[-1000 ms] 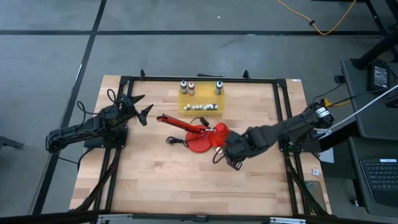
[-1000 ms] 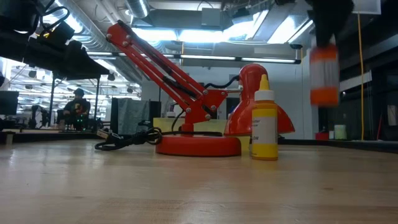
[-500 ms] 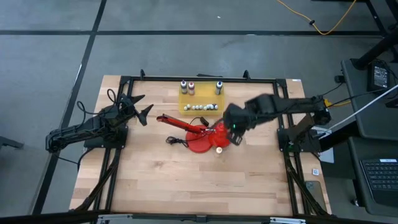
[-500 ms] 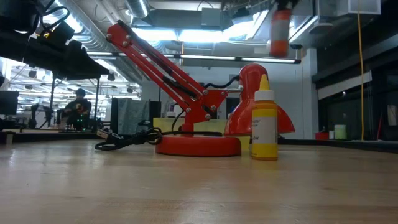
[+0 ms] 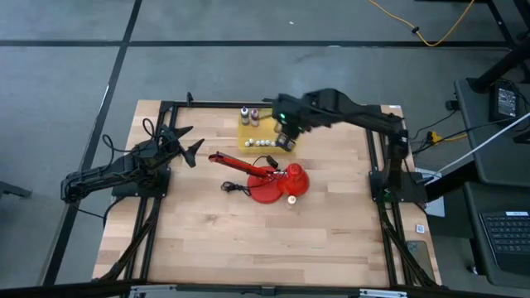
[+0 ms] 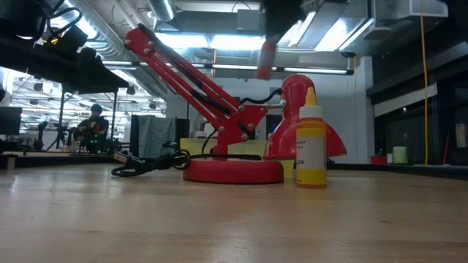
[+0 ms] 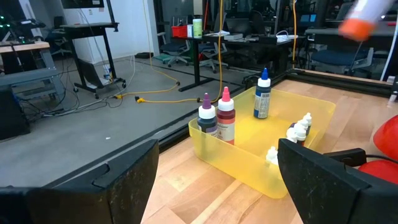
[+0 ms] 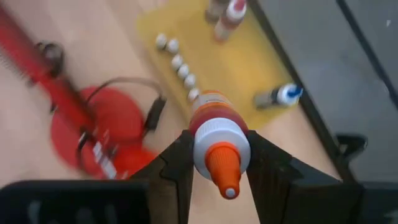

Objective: Pick & Place food coloring
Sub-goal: Put the orange food coloring bottle into the yellow bin, then put the yellow food coloring bottle into the yellow bin

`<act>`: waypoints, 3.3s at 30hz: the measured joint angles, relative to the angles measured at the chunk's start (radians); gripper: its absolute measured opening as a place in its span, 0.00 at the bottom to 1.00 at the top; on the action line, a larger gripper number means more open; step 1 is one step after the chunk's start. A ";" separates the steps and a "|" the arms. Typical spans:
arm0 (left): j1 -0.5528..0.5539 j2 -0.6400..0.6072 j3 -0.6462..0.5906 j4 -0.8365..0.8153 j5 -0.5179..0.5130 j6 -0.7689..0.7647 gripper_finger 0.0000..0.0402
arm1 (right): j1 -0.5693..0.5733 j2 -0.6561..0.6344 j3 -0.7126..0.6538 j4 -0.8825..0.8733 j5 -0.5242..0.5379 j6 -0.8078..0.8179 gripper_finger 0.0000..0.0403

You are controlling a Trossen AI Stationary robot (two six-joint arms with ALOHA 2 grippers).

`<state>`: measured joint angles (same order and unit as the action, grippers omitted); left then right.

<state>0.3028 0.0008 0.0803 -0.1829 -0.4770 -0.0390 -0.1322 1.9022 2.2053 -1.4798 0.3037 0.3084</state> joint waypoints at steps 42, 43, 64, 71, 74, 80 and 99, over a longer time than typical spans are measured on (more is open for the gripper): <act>0.000 0.000 0.000 0.000 0.000 0.000 0.79 | -0.381 0.493 0.084 0.198 -0.151 -0.239 0.30; 0.000 0.000 0.000 0.000 0.000 0.000 0.79 | -0.382 0.494 0.080 0.202 -0.151 -0.239 0.30; 0.000 0.000 0.000 0.000 0.000 0.000 0.79 | -0.390 0.446 0.072 0.207 -0.146 -0.265 0.80; 0.000 0.000 0.000 0.000 0.000 0.000 0.79 | -0.379 0.368 0.072 0.210 -0.113 -0.357 0.81; 0.000 0.000 0.000 0.000 0.000 0.000 0.79 | -0.361 0.323 0.072 0.202 -0.108 -0.410 0.81; 0.000 0.000 0.000 0.000 0.000 0.000 0.79 | -0.299 0.227 0.072 0.117 -0.013 -0.341 0.81; 0.000 0.000 0.000 0.000 0.000 0.000 0.79 | 0.096 -0.021 -0.002 -0.038 0.147 0.447 0.81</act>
<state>0.3027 0.0006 0.0806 -0.1829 -0.4770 -0.0391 -0.0367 1.8814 2.2036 -1.5181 0.4504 0.7550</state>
